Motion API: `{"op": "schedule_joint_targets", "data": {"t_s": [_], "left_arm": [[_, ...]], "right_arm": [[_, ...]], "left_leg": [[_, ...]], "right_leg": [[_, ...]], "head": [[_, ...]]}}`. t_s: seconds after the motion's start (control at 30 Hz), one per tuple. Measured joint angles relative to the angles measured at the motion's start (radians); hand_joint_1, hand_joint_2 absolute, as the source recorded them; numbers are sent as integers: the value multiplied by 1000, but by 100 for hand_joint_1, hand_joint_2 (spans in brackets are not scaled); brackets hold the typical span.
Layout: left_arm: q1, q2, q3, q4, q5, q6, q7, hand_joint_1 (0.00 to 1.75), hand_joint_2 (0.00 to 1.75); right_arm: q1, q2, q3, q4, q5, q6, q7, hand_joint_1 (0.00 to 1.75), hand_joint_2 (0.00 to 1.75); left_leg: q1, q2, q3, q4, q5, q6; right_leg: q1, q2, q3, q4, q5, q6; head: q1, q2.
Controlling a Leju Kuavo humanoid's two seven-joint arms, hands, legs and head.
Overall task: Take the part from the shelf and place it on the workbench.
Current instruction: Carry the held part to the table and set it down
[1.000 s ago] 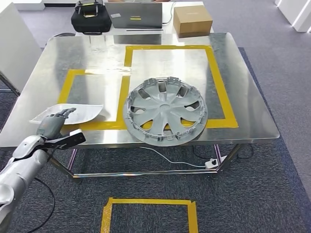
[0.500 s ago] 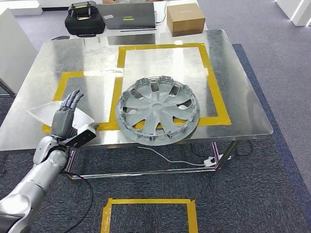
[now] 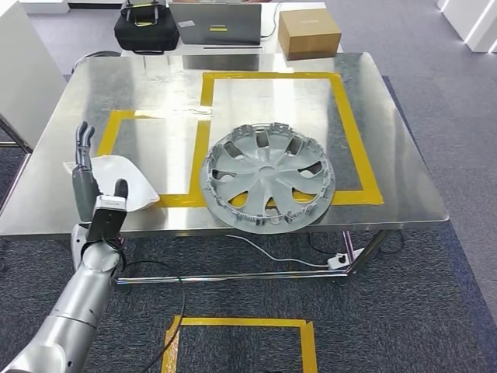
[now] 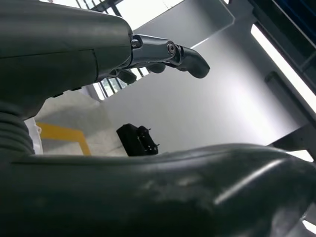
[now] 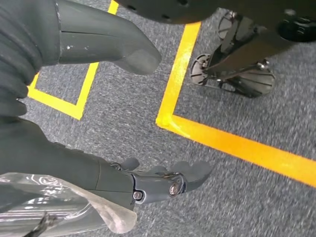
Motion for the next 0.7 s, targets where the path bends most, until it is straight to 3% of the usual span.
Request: {"op": "schedule_joint_targets", "data": {"t_s": [0.07, 0.13, 0.27, 0.33, 0.4, 0.43, 0.47, 0.5, 0.6, 0.63, 0.7], "left_arm": [[50, -28, 3, -83, 62, -2, -19, 0, 0], [109, -52, 4, -160, 128, -2, -43, 0, 0], [229, -83, 11, -268, 222, -4, -72, 0, 0], [279, -91, 19, -308, 254, -9, -76, 0, 0], [329, -101, 27, -341, 276, -16, -78, 0, 0], [353, -106, 30, -355, 282, -18, -78, 0, 0], [373, -110, 32, -368, 287, -19, -78, 0, 0], [390, -116, 33, -380, 289, -20, -78, 0, 0], [417, -129, 33, -413, 292, -20, -79, 0, 0], [422, -133, 33, -421, 292, -20, -79, 0, 0], [432, -139, 33, -433, 295, -21, -79, 0, 0]], "right_arm": [[0, 0, -6, 0, -7, -6, 0, 0, 175], [0, 2, -14, 0, -16, -10, 2, 0, 175], [6, 10, -32, 0, -35, -23, 9, 0, 175], [6, 13, -42, 0, -45, -30, 12, 0, 175], [7, 13, -52, 0, -53, -35, 15, 0, 175], [8, 13, -57, 0, -55, -37, 16, 0, 175], [8, 13, -61, 0, -57, -37, 17, 0, 175], [8, 14, -65, 0, -59, -38, 17, 0, 175], [8, 20, -72, 0, -63, -39, 17, 0, 175], [7, 21, -74, 0, -64, -39, 17, 0, 175], [7, 24, -77, 0, -65, -41, 16, 0, 175]], "left_leg": [[-2, -1, 0, 6, -6, -7], [-6, -1, -2, 13, -11, -16], [-4, -1, -5, 27, -25, -33], [-2, 0, -39, 109, -79, -43], [0, 0, -94, 241, -143, -48], [0, 0, -112, 284, -157, -49], [0, 0, -115, 294, -152, -48], [0, 0, -98, 263, -129, -45], [-4, 0, 3, 68, -47, -29], [-7, 0, 22, 29, -38, -25], [-11, 0, 29, 10, -36, -19]], "right_leg": [[0, 1, 71, -138, 61, -2], [0, 3, 118, -223, 81, -9], [-1, 5, 124, -231, 81, -30], [-4, 2, 125, -232, 83, -40], [-3, 1, 125, -232, 82, -45], [-2, 1, 124, -232, 82, -46], [-1, 0, 125, -232, 82, -46], [-1, 0, 125, -232, 82, -46], [2, -1, 127, -231, 82, -43], [3, -2, 126, -230, 83, -39], [3, -3, 124, -231, 86, -29]], "head": [[0, 0], [-1, 0], [-2, 0], [-4, 0], [-6, 0], [-6, 0], [-6, 0], [-6, 0], [-5, 0], [-5, 0], [-4, 0]]}}
